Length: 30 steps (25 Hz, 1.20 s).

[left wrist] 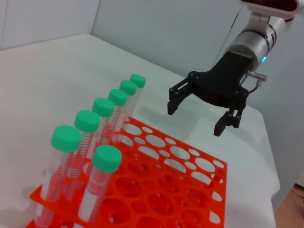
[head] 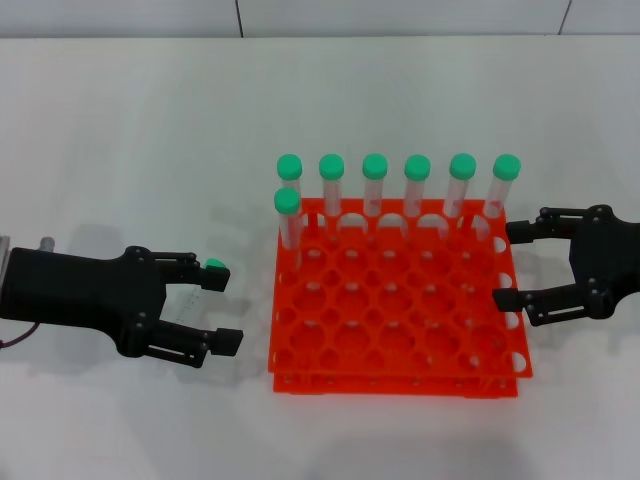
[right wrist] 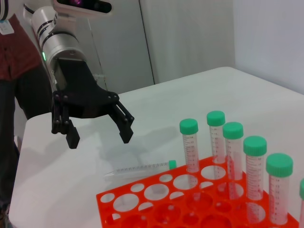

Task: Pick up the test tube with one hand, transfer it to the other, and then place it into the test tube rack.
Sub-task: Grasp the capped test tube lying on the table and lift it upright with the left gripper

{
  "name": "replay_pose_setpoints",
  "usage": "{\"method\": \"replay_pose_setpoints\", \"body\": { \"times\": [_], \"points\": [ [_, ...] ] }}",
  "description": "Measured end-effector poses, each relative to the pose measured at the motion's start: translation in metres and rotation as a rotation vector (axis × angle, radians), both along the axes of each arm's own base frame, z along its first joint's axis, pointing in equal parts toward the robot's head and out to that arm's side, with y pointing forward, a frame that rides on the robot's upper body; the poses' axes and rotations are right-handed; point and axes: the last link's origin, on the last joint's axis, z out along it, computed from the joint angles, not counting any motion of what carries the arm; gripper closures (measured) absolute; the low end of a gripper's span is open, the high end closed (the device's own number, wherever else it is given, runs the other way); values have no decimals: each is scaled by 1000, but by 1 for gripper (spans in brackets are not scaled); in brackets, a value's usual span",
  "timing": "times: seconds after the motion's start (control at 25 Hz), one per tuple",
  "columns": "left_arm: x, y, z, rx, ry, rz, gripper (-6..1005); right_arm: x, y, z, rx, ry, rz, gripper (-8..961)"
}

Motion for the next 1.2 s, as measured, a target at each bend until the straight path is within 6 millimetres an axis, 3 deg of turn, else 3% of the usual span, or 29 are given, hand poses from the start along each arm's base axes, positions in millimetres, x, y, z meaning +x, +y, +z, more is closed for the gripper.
{"method": "replay_pose_setpoints", "body": {
  "times": [0.6,0.96,1.2],
  "points": [
    [1,1,2,-6,1,5,118,-1,1,1,9,12,0,84],
    [-1,9,43,-71,166,156,121,-4,2,1,17,37,4,84],
    [-8,19,52,-91,290,328,122,-4,4,0,26,56,-10,84]
  ]
}}
